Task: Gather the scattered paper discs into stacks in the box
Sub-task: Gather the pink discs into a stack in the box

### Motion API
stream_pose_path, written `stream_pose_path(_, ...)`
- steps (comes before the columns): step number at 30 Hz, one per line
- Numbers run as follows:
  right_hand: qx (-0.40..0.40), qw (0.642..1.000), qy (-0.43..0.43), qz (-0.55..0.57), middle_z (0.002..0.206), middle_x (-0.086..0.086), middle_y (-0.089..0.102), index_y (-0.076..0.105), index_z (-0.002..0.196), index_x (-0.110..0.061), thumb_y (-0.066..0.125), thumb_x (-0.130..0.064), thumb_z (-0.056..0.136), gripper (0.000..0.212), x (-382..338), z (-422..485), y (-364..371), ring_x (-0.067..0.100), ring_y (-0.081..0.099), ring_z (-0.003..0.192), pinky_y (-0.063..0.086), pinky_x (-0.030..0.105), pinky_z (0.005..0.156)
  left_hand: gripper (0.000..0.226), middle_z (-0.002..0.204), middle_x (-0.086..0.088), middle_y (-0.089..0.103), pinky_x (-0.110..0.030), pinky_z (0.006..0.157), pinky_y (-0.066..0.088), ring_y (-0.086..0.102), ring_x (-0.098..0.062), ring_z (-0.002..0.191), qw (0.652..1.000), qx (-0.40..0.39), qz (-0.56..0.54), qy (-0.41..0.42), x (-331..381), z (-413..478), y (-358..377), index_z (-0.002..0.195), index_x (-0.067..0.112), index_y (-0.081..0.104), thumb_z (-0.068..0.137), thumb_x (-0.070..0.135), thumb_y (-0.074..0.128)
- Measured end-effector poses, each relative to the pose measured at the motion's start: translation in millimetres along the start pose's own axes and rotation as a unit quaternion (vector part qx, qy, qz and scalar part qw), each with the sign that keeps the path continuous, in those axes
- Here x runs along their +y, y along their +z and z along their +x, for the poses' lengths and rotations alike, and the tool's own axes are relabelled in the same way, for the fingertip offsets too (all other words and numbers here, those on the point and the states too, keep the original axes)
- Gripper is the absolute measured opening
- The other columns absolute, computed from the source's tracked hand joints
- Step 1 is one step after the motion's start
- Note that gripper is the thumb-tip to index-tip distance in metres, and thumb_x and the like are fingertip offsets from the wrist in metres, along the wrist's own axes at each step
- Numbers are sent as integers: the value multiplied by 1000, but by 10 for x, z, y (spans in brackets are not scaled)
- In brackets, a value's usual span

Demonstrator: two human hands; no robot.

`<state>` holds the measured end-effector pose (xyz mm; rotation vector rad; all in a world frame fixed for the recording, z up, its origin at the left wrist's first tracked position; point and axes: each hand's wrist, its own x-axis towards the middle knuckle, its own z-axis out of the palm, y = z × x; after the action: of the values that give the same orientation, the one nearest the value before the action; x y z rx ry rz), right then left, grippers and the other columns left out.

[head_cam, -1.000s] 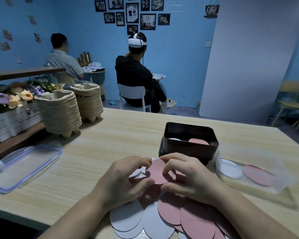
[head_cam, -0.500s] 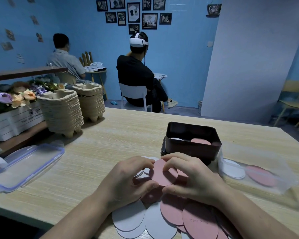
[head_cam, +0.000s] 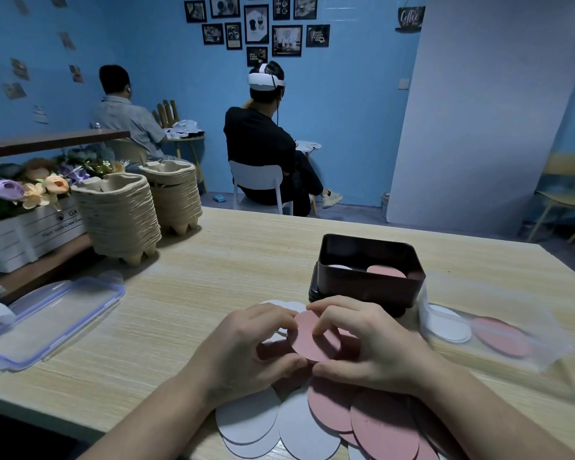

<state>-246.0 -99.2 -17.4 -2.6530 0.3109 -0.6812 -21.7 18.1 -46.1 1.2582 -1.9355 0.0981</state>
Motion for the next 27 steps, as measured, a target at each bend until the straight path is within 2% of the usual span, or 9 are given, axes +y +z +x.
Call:
stream_pose_path(4, 1, 1000, 1, -20, 129, -9, 60, 63, 94, -25, 85, -48, 78, 35, -19, 16, 8, 2, 60, 115, 53, 31, 89, 27, 113, 12, 71, -30, 85, 56, 68, -9, 111, 1000, -15, -9, 2, 13, 13, -10, 95, 17, 67, 83, 31, 87)
stream_pose_path(7, 4, 1000, 4, -27, 126, -11, 59, 61, 91, -28, 85, -48, 77, 34, -18, 21, 7, 6, 63, 109, 54, 33, 84, 29, 113, 13, 71, -39, 82, 57, 66, -7, 117, 1000, -28, 0, -11, 11, 5, -13, 100, 19, 66, 83, 32, 86)
stream_pose_path(10, 9, 999, -1, -35, 125, -10, 60, 60, 91, -27, 85, -47, 77, 35, -5, 14, 4, 5, 61, 109, 54, 31, 85, 28, 116, 13, 70, -40, 78, 57, 69, -14, 107, 999, -26, -6, -24, 9, -13, -16, 106, 20, 66, 84, 31, 81)
stream_pose_path(13, 13, 999, 3, -37, 125, -11, 60, 61, 93, -27, 85, -47, 76, 36, 15, -7, -9, 4, 59, 115, 53, 33, 89, 29, 114, 10, 72, -35, 83, 56, 68, -10, 104, 999, -1, -1, -42, 16, -16, -75, 113, 19, 67, 87, 29, 75)
stream_pose_path(17, 10, 999, 3, -34, 124, -12, 60, 61, 96, -29, 85, -49, 77, 37, 27, -27, -32, 2, 57, 119, 52, 33, 92, 23, 102, 15, 72, -25, 84, 51, 67, -3, 99, 996, 3, 7, -85, 2, -15, -296, 108, 19, 72, 90, 32, 67)
stream_pose_path(20, 6, 999, 4, -37, 125, -13, 59, 61, 99, -31, 83, -54, 77, 39, 29, -29, -36, 2, 56, 120, 51, 33, 94, 21, 100, 20, 72, -28, 84, 52, 68, -4, 100, 993, -18, 15, -115, -65, -101, -459, 103, 26, 73, 88, 37, 65)
stream_pose_path(23, 3, 999, 3, -42, 125, -14, 58, 61, 100, -29, 82, -56, 78, 40, 21, -23, -29, 3, 55, 119, 50, 32, 95, 24, 107, 22, 71, -32, 83, 57, 68, -8, 107, 987, -53, 12, -153, -114, -239, -569, 106, 34, 72, 85, 43, 67)
stream_pose_path(27, 8, 999, 7, -41, 126, -15, 58, 61, 100, -31, 82, -57, 77, 40, 33, -28, -32, 2, 55, 120, 51, 32, 95, 42, 116, 26, 65, -25, 98, 49, 61, -2, 118, 977, -124, 10, -174, -88, -394, -672, 118, 36, 69, 78, 41, 76)
